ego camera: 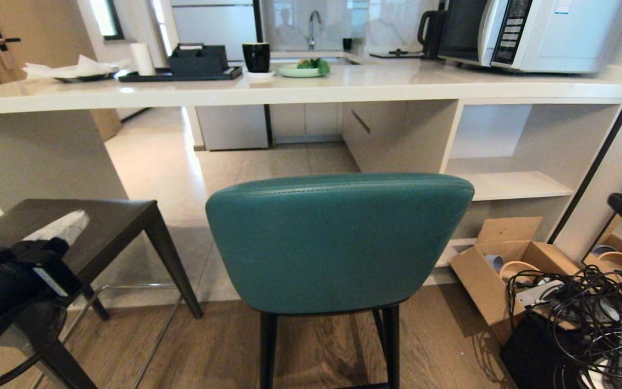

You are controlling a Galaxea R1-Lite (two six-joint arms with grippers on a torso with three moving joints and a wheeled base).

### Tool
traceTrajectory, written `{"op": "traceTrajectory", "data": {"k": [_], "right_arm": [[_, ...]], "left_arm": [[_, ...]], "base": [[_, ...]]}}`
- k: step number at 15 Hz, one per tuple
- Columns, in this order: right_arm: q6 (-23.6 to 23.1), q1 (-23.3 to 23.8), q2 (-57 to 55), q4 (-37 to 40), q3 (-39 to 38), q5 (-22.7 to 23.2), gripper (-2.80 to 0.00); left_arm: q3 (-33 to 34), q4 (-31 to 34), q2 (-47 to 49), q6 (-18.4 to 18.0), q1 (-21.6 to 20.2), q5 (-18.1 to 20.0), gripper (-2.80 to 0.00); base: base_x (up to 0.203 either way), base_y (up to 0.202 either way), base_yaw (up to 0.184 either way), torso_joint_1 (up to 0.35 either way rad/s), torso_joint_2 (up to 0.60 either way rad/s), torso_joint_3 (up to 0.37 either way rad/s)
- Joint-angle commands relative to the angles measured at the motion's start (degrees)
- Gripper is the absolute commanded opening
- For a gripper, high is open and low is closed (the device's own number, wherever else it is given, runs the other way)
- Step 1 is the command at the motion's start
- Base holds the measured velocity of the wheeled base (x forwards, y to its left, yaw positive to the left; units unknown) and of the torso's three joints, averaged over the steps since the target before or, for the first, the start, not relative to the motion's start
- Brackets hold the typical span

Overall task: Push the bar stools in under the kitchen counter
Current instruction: Push the blue chair back under the dining table

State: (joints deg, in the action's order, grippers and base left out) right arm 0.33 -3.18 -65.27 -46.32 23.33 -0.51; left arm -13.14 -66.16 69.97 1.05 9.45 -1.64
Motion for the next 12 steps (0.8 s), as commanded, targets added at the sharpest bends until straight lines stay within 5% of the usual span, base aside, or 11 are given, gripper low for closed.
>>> {"op": "traceTrajectory", "data": {"k": [1, 5, 12], "right_arm": [[0.6, -3.8, -11.5, -4.5, 2.0, -0.1, -2.8], [1.6, -8.8, -20.7, -10.5, 3.4, -0.3, -2.8], [1.6, -11.2, -34.2, -16.1, 11.6, -3.5, -2.8]], "left_arm": [[-1.7, -4.3, 8.9, -0.2, 6.0, -2.4, -2.8], [-3.8, -6.2, 14.2, -0.1, 19.0, -10.2, -2.8], [-4.5, -16.0, 25.3, -0.1, 17.4, -12.1, -2.8]], "base": [[0.0, 0.0, 0.0, 0.0, 0.0, 0.0], [0.0, 0.0, 0.0, 0.0, 0.0, 0.0], [0.0, 0.0, 0.0, 0.0, 0.0, 0.0]]}}
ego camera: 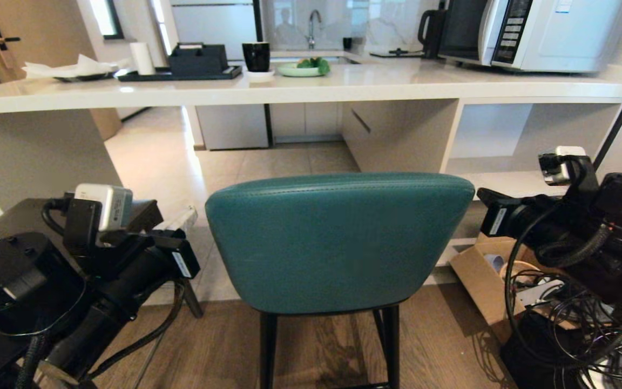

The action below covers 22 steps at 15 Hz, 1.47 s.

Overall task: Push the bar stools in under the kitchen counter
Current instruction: Push the blue chair back under the dining table

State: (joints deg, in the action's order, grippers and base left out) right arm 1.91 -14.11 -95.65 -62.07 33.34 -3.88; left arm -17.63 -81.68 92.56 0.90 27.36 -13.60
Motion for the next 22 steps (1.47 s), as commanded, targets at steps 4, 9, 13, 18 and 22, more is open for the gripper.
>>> {"op": "traceTrajectory", "data": {"k": [4, 9, 13, 18, 22], "right_arm": [[0.0, -3.5, -6.3, -0.9, 3.1, -1.5, -2.8], [0.0, -5.4, -6.0, -3.3, 1.4, -2.8, -2.8], [0.0, -8.8, -5.1, -3.3, -0.2, -2.8, -2.8], [0.1, -10.5, -6.5, -3.3, 0.6, -2.7, -2.8], [0.2, -10.4, -8.9, -3.3, 2.9, -2.7, -2.8]], "left_arm": [[-2.2, -0.8, 6.1, 0.3, -4.0, 0.0, -2.8], [-2.0, -0.8, 6.9, 0.3, -1.8, 0.2, -2.8], [-2.4, -0.8, 8.1, 0.4, -1.1, 0.1, -2.8], [-4.7, -0.8, 11.4, 0.3, -3.2, 0.3, -2.8], [-3.7, -0.8, 11.4, 0.4, -1.3, 0.2, -2.8]], "base": [[0.0, 0.0, 0.0, 0.0, 0.0, 0.0], [0.0, 0.0, 0.0, 0.0, 0.0, 0.0], [0.0, 0.0, 0.0, 0.0, 0.0, 0.0], [0.0, 0.0, 0.0, 0.0, 0.0, 0.0], [0.0, 0.0, 0.0, 0.0, 0.0, 0.0]]}}
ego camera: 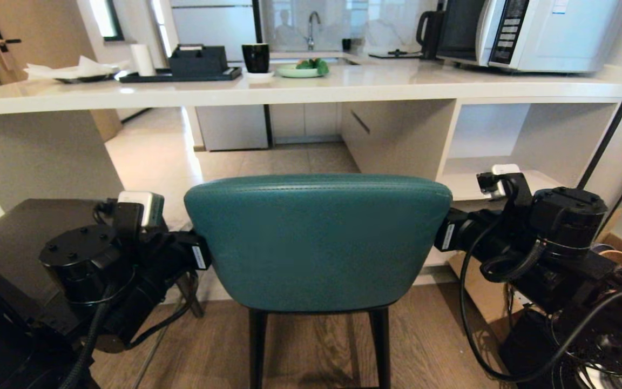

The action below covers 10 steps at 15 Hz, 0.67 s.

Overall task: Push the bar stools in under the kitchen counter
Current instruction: Push the blue chair back under the dining table

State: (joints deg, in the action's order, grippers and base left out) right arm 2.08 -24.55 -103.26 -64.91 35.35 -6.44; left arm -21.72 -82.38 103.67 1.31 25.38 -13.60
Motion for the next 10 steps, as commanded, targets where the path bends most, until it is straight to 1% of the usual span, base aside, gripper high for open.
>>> {"op": "traceTrajectory", "data": {"k": [1, 3, 6, 8, 10], "right_arm": [[0.0, 0.1, -2.4, -0.5, 2.3, -0.2, -2.8], [-0.1, 0.1, -4.6, -0.4, 5.3, -0.3, -2.8], [-0.1, 0.3, -7.6, -0.4, 8.5, -1.6, -2.8], [-0.2, 0.3, -9.3, -0.4, 9.7, -2.3, -2.8], [-0.2, 0.3, -9.1, -0.4, 9.6, -2.3, -2.8]], "left_arm": [[0.4, -0.1, 0.3, 0.0, 1.4, 0.2, -2.8], [0.1, -0.1, 0.6, 0.0, 2.9, 0.2, -2.8], [-0.1, -0.1, 1.7, 0.0, 3.5, 0.5, -2.8], [0.0, -0.1, 1.9, 0.0, 4.0, 0.4, -2.8], [-1.2, -0.1, 3.4, 0.0, 3.5, 0.4, -2.8]], "base": [[0.0, 0.0, 0.0, 0.0, 0.0, 0.0], [0.0, 0.0, 0.0, 0.0, 0.0, 0.0], [0.0, 0.0, 0.0, 0.0, 0.0, 0.0], [0.0, 0.0, 0.0, 0.0, 0.0, 0.0], [0.0, 0.0, 0.0, 0.0, 0.0, 0.0]]}}
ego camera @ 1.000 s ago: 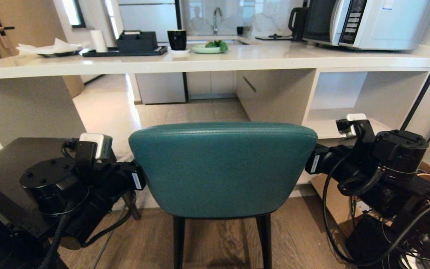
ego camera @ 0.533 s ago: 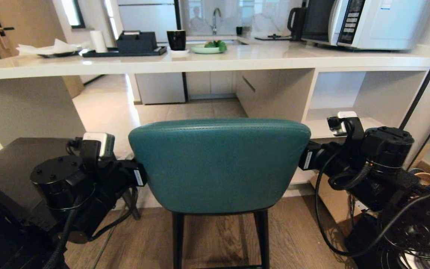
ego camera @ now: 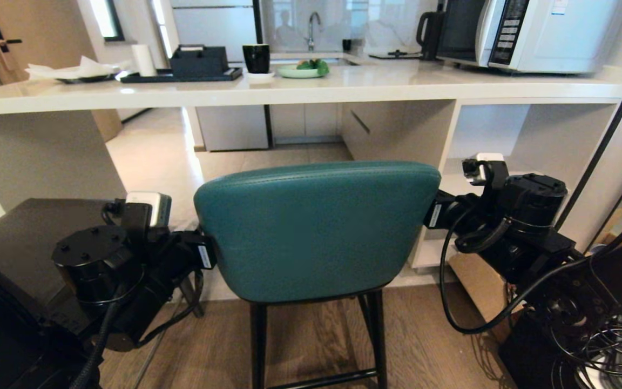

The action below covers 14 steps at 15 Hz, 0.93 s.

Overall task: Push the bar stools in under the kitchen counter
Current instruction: Push the blue chair back under the dining table

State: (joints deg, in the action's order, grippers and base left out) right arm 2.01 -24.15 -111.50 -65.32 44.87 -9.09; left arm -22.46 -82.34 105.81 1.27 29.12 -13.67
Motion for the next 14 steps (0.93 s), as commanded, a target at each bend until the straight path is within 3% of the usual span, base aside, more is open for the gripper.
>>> {"op": "traceTrajectory", "data": {"k": [1, 4, 9, 14], "right_arm": [[-0.2, -0.1, -0.2, 0.0, -0.2, 0.4, -2.8], [-0.3, -0.1, 0.8, 0.0, -0.6, 0.5, -2.8], [-0.3, 0.1, 0.0, 0.0, 0.1, 0.6, -2.8], [-0.3, 0.7, -3.0, 1.1, 5.9, 0.5, -2.8]], "left_arm": [[-1.5, -0.1, 1.9, 0.0, -1.3, 0.6, -2.8], [-6.2, 0.0, 4.4, -0.5, -5.3, 4.5, -2.8], [-14.8, 0.0, 11.0, -3.5, -9.1, 5.1, -2.8], [-10.6, -0.1, 8.6, -3.1, -8.1, 5.3, -2.8]], "base": [[0.0, 0.0, 0.0, 0.0, 0.0, 0.0], [0.0, 0.0, 0.0, 0.0, 0.0, 0.0], [0.0, 0.0, 0.0, 0.0, 0.0, 0.0], [0.0, 0.0, 0.0, 0.0, 0.0, 0.0]]}}
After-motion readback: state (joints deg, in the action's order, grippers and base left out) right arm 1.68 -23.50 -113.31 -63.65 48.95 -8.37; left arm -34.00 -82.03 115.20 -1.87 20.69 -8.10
